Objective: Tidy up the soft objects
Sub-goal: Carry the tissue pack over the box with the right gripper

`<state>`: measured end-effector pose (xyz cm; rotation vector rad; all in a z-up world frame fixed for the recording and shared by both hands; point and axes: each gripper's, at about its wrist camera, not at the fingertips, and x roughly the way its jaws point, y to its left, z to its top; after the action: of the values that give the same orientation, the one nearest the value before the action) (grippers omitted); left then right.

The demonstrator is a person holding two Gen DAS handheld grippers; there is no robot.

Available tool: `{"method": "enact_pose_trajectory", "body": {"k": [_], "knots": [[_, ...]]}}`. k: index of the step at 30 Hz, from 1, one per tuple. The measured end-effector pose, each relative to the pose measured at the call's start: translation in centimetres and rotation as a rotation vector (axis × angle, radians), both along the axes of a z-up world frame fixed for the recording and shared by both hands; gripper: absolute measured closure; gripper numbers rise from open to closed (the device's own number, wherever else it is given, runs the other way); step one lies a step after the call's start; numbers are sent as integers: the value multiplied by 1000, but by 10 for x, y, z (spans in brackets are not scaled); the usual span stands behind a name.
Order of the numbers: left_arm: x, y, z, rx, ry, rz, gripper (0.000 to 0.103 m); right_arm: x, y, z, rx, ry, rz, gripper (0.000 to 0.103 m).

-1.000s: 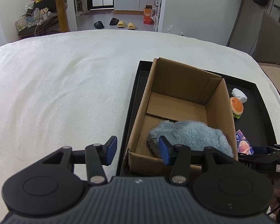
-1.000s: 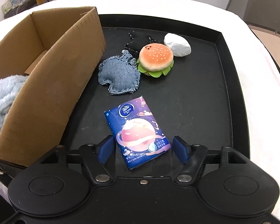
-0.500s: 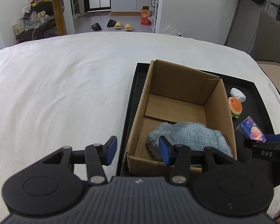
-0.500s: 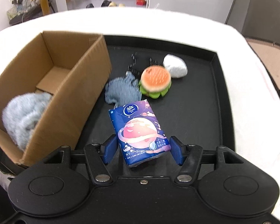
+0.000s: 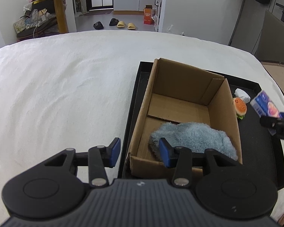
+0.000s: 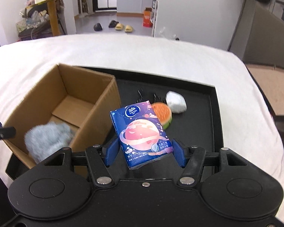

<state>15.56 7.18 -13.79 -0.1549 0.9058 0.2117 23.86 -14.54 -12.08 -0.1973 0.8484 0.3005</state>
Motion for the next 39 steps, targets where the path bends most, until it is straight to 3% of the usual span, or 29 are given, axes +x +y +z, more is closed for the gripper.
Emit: {"method": "enact_pose_trajectory", "body": {"k": [6,12,23,32,39], "knots": [[1,0,-3,-2,4,-7,61,0,14,16,-6,-49,51,44],[3,6,-7,-43,26,-3,75,-4,32,25,-15,-71,103,44],[1,11,-7,-78,5,-12,84,-12,71,28,-12,-39,222,44],[-1,17,-9,-126,15,-48,85,-15,100,16,-7,2,275,44],[2,25,-13,-169,18,-13,87,-16,118,13,31,41,313,41]]}}
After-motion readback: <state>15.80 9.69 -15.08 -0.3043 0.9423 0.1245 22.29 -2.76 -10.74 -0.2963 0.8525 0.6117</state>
